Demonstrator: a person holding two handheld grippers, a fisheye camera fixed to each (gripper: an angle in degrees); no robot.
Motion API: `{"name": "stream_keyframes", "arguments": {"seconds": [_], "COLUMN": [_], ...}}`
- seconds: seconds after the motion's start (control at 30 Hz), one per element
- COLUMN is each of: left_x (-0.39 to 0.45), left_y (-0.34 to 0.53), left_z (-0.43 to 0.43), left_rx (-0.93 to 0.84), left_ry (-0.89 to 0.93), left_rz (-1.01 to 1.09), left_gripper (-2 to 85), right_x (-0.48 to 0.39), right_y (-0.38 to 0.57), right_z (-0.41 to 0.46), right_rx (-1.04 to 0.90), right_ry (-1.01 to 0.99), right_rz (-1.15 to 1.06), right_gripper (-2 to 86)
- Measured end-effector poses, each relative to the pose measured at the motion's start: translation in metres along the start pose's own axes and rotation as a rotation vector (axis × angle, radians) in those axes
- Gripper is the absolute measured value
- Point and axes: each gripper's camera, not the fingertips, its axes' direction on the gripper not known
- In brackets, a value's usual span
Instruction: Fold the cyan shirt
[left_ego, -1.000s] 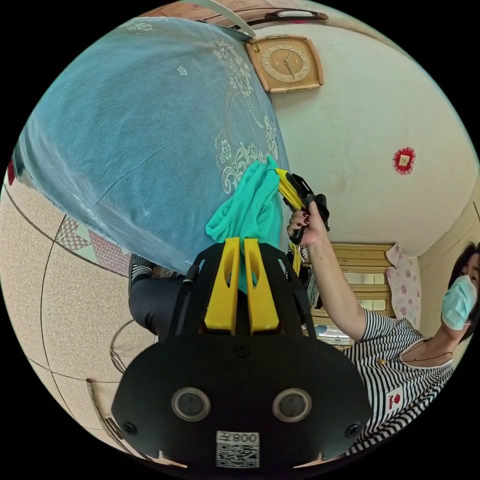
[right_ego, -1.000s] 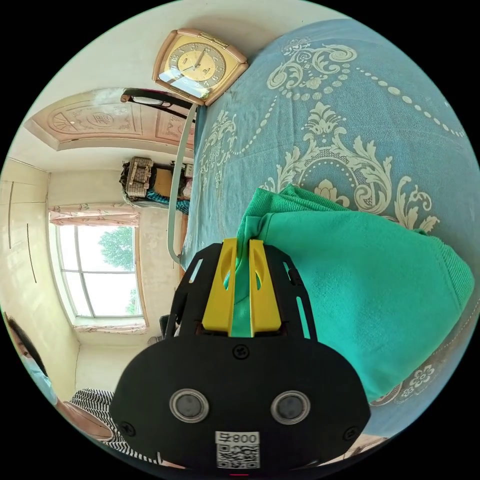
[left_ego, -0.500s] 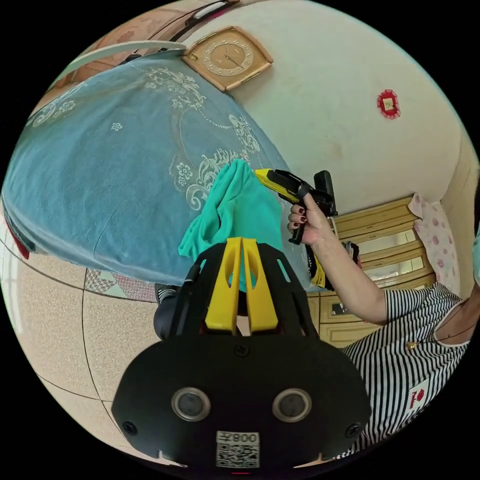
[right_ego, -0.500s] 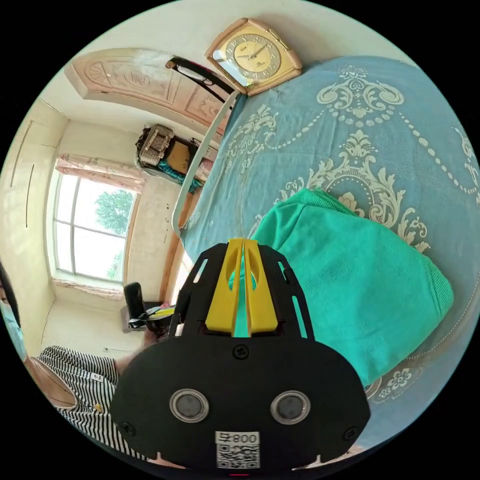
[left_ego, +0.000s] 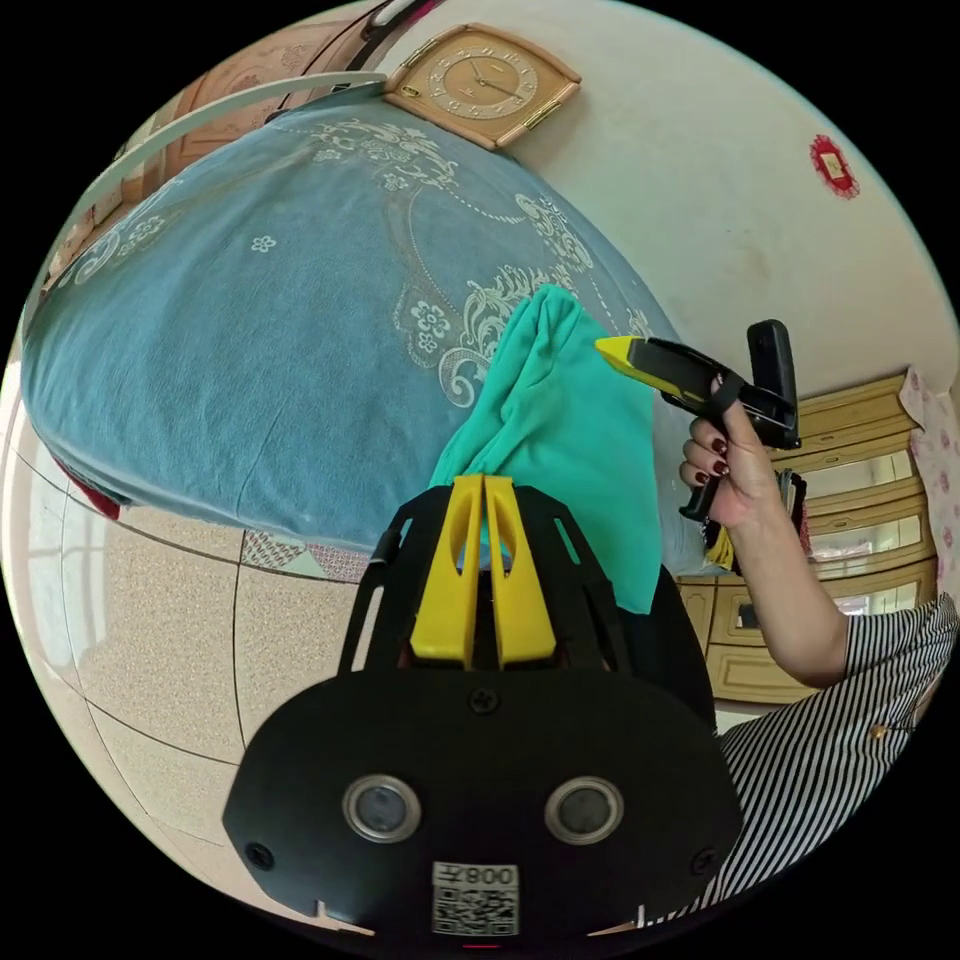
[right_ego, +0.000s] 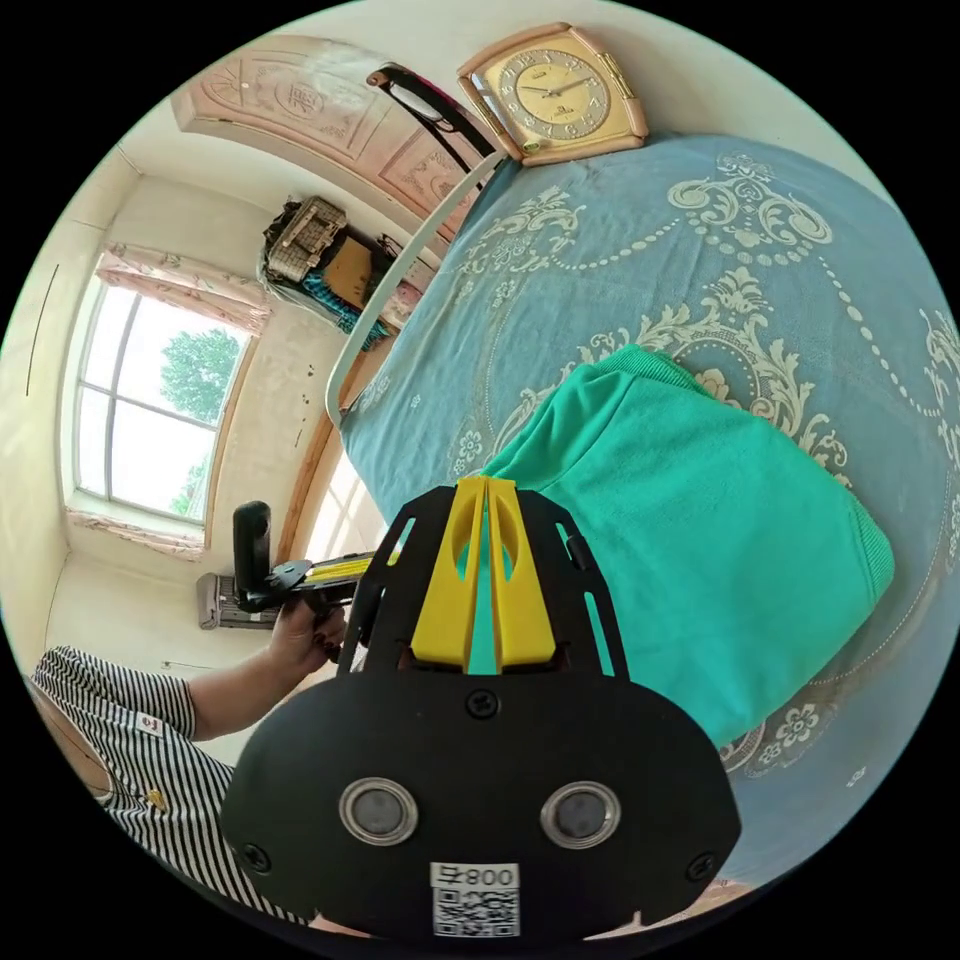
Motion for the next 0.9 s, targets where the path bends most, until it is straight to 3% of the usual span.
{"name": "stream_keyframes", "arguments": {"seconds": [0.27,0.53,0.73,0.9], "left_x": [0.000,0.005,0.009,-0.001], "left_y": [-0.004,0.009,0.012,0.010], "left_z": [-0.001,-0.021,0.001,0.043], "left_rx": [-0.010,-0.002,-0.129,-0.268], "left_ry": [-0.038,0.063,0.289,0.475], "left_rz": [0.020,0.096,0.096,-0.036], "left_gripper": [0.3,2.4,7.7,9.2], "right_x": [0.000,0.012,0.059,0.098], "right_y": [0.027,0.091,0.210,0.281], "right_z": [0.061,-0.052,-0.130,-0.164], "right_rx": [-0.265,-0.106,-0.046,-0.002], "right_ry": [0.078,0.023,-0.065,-0.191], "right_rz": [-0.031,-0.022,0.166,0.347], "right_gripper": [0.1,0.4,3.1,7.0]}}
